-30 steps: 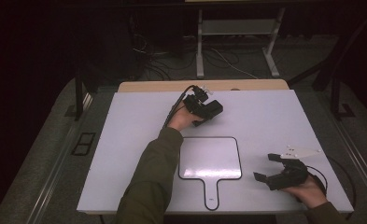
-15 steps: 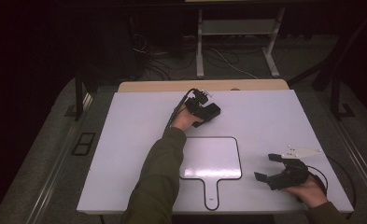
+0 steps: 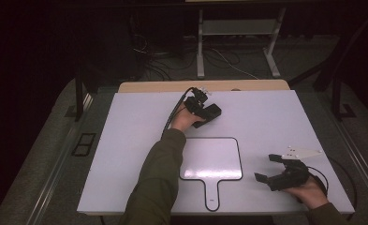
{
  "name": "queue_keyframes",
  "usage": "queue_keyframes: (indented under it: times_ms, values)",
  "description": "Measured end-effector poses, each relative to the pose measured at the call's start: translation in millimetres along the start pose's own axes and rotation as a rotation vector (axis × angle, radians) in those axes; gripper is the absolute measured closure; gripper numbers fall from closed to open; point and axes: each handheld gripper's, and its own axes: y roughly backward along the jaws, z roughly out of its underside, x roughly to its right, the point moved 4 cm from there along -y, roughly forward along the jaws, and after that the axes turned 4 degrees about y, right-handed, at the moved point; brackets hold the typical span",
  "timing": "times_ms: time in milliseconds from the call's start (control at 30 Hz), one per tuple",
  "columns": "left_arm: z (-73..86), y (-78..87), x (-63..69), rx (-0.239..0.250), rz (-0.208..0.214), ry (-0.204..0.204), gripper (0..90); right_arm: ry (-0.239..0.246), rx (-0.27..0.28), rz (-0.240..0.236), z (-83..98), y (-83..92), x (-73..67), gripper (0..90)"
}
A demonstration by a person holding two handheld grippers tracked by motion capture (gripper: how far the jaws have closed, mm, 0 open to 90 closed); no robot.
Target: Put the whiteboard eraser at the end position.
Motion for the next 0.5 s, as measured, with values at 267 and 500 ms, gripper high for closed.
queue_keyframes:
  times_ms: [267, 500]
  values:
    - [2.5, 19.9, 3.2, 0.058, 0.006, 0.014, 13.3, 0.024, 0.004, 0.007, -0.3, -2.0, -0.3, 0.0]
    - [8.6, 32.3, 10.3, 0.104, 0.019, 0.025, 11.5, 0.035, 0.019, -0.012, -2.8, -8.8, 2.9, 0.0]
